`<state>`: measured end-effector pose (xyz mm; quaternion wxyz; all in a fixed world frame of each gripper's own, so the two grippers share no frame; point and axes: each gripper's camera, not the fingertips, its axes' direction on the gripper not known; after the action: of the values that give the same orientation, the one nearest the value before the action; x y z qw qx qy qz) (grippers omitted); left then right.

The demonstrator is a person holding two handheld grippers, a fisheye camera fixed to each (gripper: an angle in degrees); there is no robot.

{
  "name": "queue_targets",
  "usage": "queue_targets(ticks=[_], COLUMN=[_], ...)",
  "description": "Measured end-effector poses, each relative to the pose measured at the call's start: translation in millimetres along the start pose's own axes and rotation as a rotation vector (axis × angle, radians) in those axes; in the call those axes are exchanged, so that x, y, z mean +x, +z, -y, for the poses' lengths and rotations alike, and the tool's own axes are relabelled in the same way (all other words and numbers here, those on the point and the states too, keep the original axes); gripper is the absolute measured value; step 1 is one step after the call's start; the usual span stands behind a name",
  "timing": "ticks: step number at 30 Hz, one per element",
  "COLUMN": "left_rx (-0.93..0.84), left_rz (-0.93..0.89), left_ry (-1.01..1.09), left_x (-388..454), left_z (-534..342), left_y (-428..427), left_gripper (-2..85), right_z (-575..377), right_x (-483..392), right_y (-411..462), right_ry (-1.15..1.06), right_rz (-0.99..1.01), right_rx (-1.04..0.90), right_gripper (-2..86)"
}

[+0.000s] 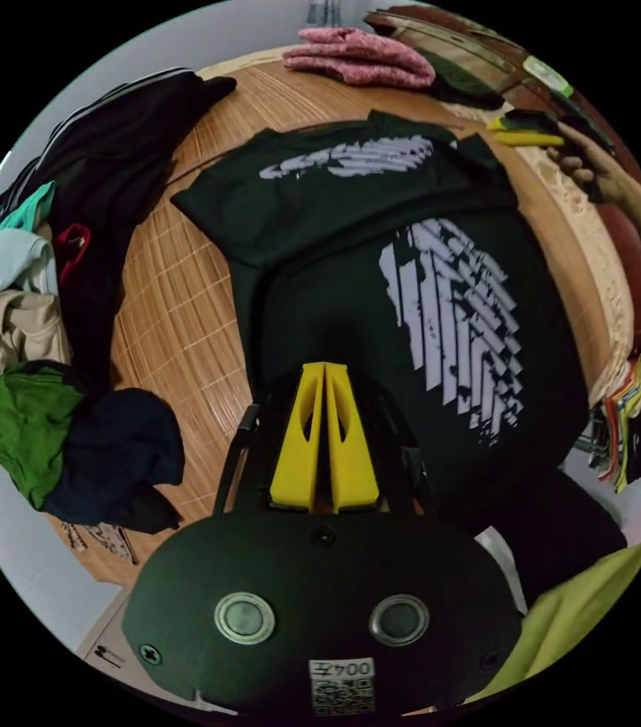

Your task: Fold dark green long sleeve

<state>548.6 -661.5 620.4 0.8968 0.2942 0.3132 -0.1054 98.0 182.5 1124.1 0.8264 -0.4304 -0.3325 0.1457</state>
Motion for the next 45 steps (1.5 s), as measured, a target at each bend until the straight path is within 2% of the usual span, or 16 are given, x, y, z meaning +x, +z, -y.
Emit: queue_targets(ticks=[4,11,13,15,18,21,24,26,28,34,38,45], left_rx=[-0.029,-0.028,-0.023,-0.019,-0.028,-0.091,0.065,0.140,0.133,0.140,0.103,0.082], left_rz=[0.003,0.114,0.142,0.177,0.239,0.195,0.134,0.217,0.331,0.520,0.564,0.573], left_ry=[0.005,0.094,0.122,0.137,0.171,0.141,0.072,0.102,0.163,0.314,0.399,0.494], left_x=[40.4,104.4,126.7,145.7,177.2,190.8,188.7,195.7,207.8,243.6,265.7,299.6], left_z=[-11.0,-22.1,-23.1,-24.1,-24.2,-11.0,1.7,13.3,34.2,64.1,69.4,61.6], left_y=[16.5,31.4,30.0,28.9,28.4,17.9,-20.5,-36.8,-37.5,-28.9,-19.8,-20.4], left_gripper=[0.0,0.1,0.2,0.3,0.6,1.4,3.6,6.8,11.2,12.5,11.8,9.8], right_z=[-74.4,-203.2,-212.3,-209.4,-197.6,-193.3,-196.1,-198.7,-199.3,-197.6,-194.1,-198.2], right_x=[-8.7,-4.6,-6.2,-4.3,1.6,5.6,14.1,25.1,33.0,49.8,65.0,73.0], right_y=[36.5,119.2,118.7,121.5,125.8,128.2,124.4,119.8,117.0,114.7,110.6,113.3], right_ry=[-0.040,-0.030,-0.060,-0.048,-0.053,-0.134,-0.156,-0.120,-0.086,-0.063,-0.006,-0.072], right_rz=[-0.089,-0.449,-0.469,-0.491,-0.483,-0.480,-0.454,-0.415,-0.383,-0.325,-0.176,-0.270], right_rx=[-0.155,-0.401,-0.321,-0.320,-0.382,-0.422,-0.394,-0.355,-0.338,-0.345,-0.356,-0.364], right_gripper=[7.0,3.7,3.0,2.4,1.6,1.8,2.5,3.3,3.9,6.7,10.7,8.0])
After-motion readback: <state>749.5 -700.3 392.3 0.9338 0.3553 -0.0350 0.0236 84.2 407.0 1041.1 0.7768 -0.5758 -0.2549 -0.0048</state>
